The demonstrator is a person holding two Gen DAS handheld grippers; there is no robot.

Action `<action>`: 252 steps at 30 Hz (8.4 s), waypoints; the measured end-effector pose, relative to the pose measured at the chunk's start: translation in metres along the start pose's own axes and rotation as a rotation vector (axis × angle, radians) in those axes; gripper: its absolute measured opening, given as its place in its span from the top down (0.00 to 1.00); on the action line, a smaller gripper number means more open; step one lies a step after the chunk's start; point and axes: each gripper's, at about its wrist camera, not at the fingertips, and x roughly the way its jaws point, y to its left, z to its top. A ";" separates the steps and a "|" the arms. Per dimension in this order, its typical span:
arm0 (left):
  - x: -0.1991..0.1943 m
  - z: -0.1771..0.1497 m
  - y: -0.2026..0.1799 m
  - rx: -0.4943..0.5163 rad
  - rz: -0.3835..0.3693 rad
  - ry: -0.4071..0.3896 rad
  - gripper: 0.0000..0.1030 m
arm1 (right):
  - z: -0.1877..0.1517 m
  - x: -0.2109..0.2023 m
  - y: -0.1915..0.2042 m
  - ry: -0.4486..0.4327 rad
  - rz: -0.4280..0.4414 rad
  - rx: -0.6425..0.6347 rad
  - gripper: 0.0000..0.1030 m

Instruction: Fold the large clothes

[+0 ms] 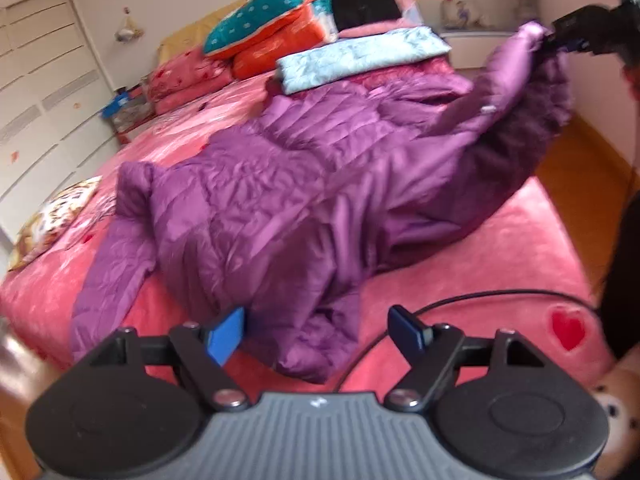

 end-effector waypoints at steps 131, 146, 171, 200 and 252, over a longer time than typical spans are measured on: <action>0.274 0.104 0.071 -0.382 0.249 -0.133 0.04 | -0.036 0.264 0.119 0.227 0.145 -0.223 0.00; 0.294 0.097 0.070 -0.383 0.252 -0.095 0.00 | -0.045 0.288 0.123 0.245 0.139 -0.226 0.00; 0.184 0.191 -0.053 -0.245 0.005 -0.205 0.01 | -0.053 0.269 -0.204 0.046 -0.001 1.200 0.00; 0.193 0.179 -0.114 -0.119 -0.160 -0.122 0.01 | -0.140 0.383 -0.252 -0.222 0.302 1.808 0.48; 0.232 0.104 0.168 -0.809 0.102 -0.346 0.01 | 0.010 0.370 0.277 0.217 0.479 -0.500 0.30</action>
